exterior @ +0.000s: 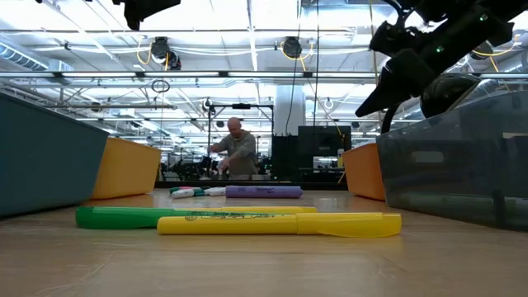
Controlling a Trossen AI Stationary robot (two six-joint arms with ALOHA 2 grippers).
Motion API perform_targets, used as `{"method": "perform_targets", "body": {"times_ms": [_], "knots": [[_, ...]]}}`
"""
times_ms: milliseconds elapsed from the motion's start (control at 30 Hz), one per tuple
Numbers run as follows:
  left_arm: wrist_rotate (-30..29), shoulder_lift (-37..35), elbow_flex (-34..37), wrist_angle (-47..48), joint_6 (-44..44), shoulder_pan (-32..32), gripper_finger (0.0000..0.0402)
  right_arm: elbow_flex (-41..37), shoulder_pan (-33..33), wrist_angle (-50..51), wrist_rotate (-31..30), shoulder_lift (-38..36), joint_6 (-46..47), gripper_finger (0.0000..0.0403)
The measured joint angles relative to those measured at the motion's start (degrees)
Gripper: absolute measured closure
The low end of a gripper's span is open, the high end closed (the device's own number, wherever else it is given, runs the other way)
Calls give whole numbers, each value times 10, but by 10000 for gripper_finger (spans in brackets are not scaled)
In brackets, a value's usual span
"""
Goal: Pick & Place Markers
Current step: Put the purple highlighter into the orange bin
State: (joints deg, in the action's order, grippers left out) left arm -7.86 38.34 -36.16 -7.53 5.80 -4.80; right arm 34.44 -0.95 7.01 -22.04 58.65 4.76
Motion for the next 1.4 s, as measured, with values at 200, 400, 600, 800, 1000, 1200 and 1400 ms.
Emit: {"method": "perform_targets", "body": {"times_ms": [200,400,600,800,1000,1200,1400], "knots": [[0,0,0,0,0,0,119,0,-4,0,75,0,-27,291],[0,0,0,0,0,0,119,0,-15,-15,181,19,-33,291],[0,0,0,0,0,0,119,-26,-29,-134,193,54,-64,291],[0,0,0,0,0,0,119,-28,-29,-182,192,72,-64,291],[0,0,0,0,0,0,119,-29,-29,-228,186,91,-62,291],[0,0,0,0,0,0,119,-17,-29,-335,144,153,-51,291],[0,0,0,0,0,0,119,70,-7,-188,130,227,7,289]]}}
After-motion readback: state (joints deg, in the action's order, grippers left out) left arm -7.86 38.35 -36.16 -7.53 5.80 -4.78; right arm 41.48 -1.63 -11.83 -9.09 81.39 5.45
